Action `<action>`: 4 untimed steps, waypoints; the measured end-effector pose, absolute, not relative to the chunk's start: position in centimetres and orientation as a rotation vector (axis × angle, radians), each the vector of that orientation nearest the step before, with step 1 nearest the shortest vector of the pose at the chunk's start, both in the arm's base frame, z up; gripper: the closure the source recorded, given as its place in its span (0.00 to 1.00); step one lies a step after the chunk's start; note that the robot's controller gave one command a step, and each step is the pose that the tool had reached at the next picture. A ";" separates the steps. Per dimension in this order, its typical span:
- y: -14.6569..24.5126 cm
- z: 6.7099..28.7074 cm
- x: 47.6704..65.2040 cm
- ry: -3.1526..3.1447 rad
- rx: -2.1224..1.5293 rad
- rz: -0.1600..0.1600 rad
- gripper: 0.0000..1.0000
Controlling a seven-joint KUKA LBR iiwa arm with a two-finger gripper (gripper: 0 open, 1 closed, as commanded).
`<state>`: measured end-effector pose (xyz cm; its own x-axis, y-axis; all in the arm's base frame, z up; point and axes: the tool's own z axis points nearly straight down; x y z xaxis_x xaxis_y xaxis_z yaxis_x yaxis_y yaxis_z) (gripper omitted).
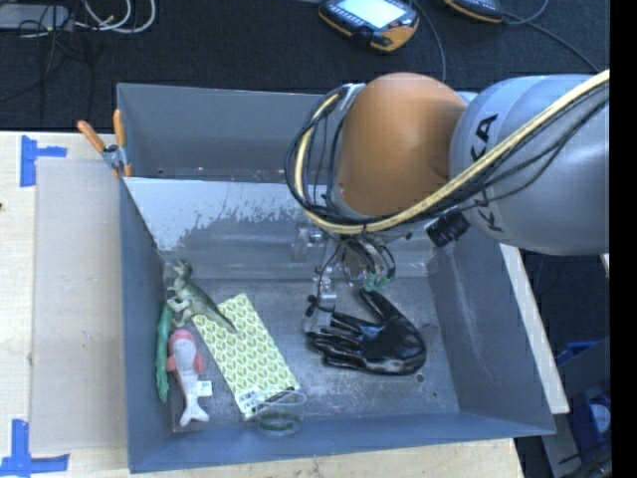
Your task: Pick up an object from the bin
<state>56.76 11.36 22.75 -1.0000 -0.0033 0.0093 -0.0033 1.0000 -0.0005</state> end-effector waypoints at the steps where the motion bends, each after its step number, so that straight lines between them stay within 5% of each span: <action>1: 11.3 23.2 56.9 -3.140 0.001 0.000 0.00; 2: 12.7 22.4 57.5 -3.142 0.117 0.002 0.00; 3: 13.8 16.5 55.6 -3.071 0.660 -0.004 0.00; 4: 13.5 14.4 51.8 -3.038 0.753 0.001 0.00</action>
Offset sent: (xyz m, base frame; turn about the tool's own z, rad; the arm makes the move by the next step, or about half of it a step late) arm 0.0290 0.0978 -0.0585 -0.4349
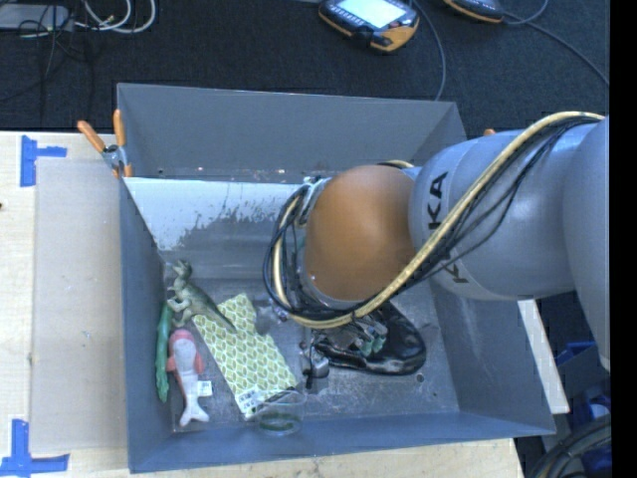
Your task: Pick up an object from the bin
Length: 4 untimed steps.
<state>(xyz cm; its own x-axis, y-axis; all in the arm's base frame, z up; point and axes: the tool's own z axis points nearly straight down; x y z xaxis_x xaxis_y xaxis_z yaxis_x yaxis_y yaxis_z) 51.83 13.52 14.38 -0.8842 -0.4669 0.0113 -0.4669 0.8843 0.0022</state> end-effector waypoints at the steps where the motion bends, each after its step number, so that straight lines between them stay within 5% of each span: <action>1: 16.4 13.0 52.4 -3.047 0.776 -0.001 0.00; 2: 18.2 9.8 53.6 -2.887 1.232 -0.004 0.00; 3: 18.2 8.5 51.1 -2.794 1.429 -0.003 0.00; 4: 19.1 7.0 51.8 -2.841 1.322 -0.006 1.00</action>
Offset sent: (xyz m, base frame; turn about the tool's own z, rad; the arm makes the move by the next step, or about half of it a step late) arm 0.0297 0.0583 -0.0738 -0.4691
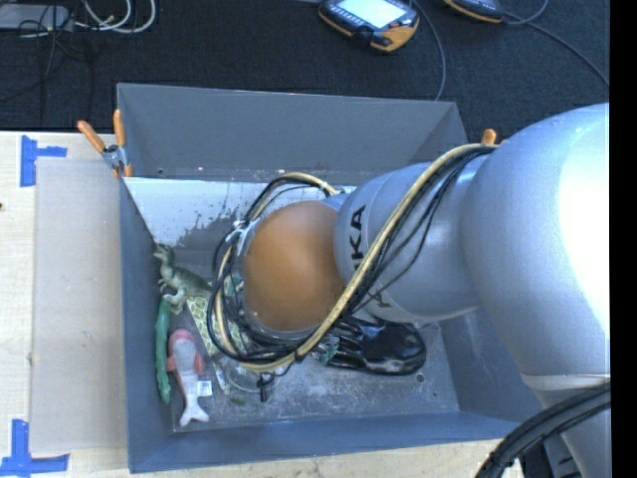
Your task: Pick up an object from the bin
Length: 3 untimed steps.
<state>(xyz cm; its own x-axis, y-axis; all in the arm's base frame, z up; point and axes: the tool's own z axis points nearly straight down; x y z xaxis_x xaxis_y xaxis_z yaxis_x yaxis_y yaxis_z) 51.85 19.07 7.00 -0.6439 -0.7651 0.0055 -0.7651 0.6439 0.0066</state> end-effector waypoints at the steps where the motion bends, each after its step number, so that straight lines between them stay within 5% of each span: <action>1: 19.1 7.0 51.9 -2.843 1.318 -0.006 1.00; 2: 20.6 7.0 52.3 -2.819 1.368 -0.005 1.00; 3: 16.1 7.0 52.9 -2.804 1.405 -0.013 1.00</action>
Offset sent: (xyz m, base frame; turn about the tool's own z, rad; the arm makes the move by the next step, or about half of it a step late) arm 0.0075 0.0296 0.0000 -0.0670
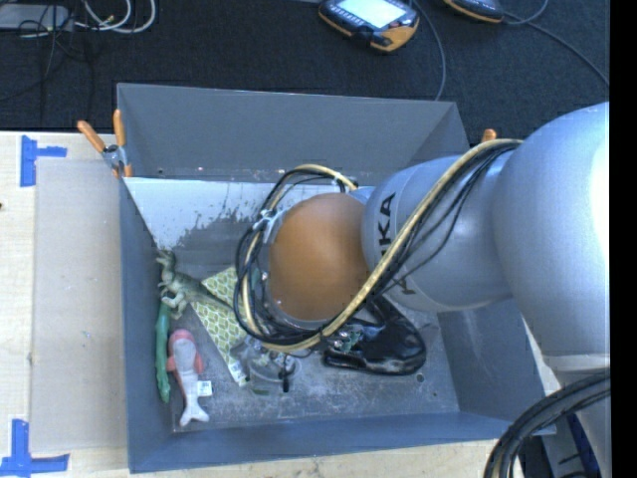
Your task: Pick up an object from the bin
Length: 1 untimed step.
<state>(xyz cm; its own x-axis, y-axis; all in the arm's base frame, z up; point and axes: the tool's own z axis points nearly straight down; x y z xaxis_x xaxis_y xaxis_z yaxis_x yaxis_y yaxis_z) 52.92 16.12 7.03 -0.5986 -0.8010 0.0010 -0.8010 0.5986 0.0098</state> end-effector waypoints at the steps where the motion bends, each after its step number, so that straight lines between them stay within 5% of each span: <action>1: 11.6 7.1 53.0 -2.802 1.415 -0.008 1.00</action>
Offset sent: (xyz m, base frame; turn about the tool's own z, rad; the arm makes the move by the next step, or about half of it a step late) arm 0.0142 0.0137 -0.0003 -0.0527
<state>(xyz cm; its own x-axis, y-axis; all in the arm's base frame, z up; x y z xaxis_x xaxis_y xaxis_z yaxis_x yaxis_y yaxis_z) 53.04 11.61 7.11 -0.5938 -0.8046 0.0001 -0.8046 0.5938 0.0059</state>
